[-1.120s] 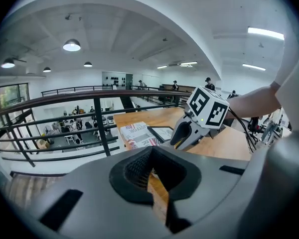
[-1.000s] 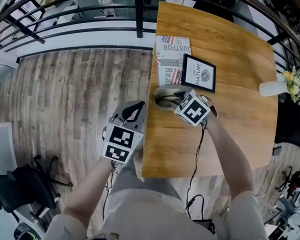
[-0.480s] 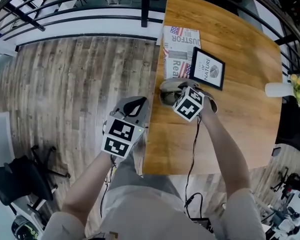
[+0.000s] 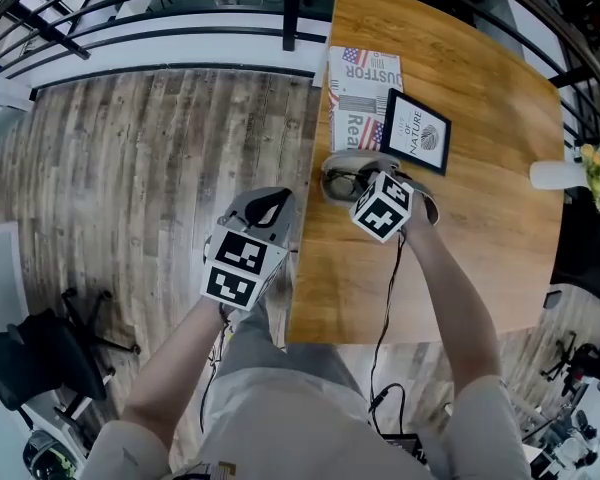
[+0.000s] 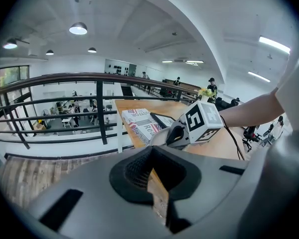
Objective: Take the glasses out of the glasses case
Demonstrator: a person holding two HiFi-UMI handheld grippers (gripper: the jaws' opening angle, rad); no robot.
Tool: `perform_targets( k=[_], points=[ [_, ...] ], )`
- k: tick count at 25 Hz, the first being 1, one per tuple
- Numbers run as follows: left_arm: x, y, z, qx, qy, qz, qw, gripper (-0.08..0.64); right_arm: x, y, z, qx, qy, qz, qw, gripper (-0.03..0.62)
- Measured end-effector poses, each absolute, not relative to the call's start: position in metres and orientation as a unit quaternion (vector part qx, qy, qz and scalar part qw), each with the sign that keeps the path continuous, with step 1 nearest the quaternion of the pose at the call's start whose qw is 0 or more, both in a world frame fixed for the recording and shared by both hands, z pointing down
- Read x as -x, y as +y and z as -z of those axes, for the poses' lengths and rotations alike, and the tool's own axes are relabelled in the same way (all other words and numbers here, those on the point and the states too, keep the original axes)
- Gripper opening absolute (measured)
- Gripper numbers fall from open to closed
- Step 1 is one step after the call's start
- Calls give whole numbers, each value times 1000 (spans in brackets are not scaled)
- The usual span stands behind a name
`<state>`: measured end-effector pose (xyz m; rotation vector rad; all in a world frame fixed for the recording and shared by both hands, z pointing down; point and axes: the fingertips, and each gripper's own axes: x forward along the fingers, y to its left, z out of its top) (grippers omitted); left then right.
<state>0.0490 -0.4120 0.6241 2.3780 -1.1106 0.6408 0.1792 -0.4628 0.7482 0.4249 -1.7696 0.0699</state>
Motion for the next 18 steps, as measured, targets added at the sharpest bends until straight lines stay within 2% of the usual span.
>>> perform_targets(
  k=[2,7,18],
  points=[
    [-48,-411,-620,-860,-401,-231,214,14,-180,-468,-734,-204,-775,-29,598,40],
    [-37,-413,-603,-858,-414,-226,203,14,-186,-464,-697,-220,-785,-44,577,40],
    [-10,-425,-512,-866,-441,-188,143,14,-186,-437,-601,-243,-798,-45,550,39]
  ],
)
